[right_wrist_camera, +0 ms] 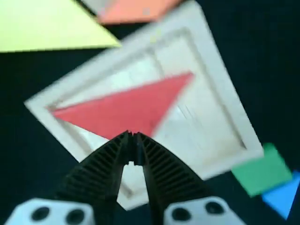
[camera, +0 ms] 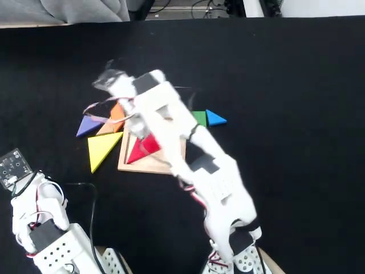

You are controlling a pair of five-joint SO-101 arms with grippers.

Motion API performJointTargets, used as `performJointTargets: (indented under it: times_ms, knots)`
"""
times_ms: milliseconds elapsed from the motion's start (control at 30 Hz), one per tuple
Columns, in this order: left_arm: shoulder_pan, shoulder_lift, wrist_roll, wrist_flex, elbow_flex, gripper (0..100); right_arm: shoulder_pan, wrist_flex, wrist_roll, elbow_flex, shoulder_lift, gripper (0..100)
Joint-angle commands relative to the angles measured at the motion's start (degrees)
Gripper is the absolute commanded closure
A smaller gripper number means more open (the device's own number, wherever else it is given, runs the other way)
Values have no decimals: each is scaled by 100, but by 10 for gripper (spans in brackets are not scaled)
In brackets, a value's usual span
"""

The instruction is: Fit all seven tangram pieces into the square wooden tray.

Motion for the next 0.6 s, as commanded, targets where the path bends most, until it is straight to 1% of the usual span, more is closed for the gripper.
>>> performJointTargets:
  times_ms: [0,67,133,300,400,567]
  knots:
    - [31,-62,-18,18,101,970,431,105,-18,488,-286,988]
    - [31,-62,-18,18,101,970,475,18,114,804,-207,988]
    - [31,-62,-18,18,101,970,448,-308,105,1051,-145,988]
    - [31,-62,-18,18,101,970,141,-976,105,1086,13,988]
    - [31,-62,-18,18,101,970,-18,-1037,105,804,48,988]
    - [31,-62,-18,18,101,970,0,-923,97,338,4,988]
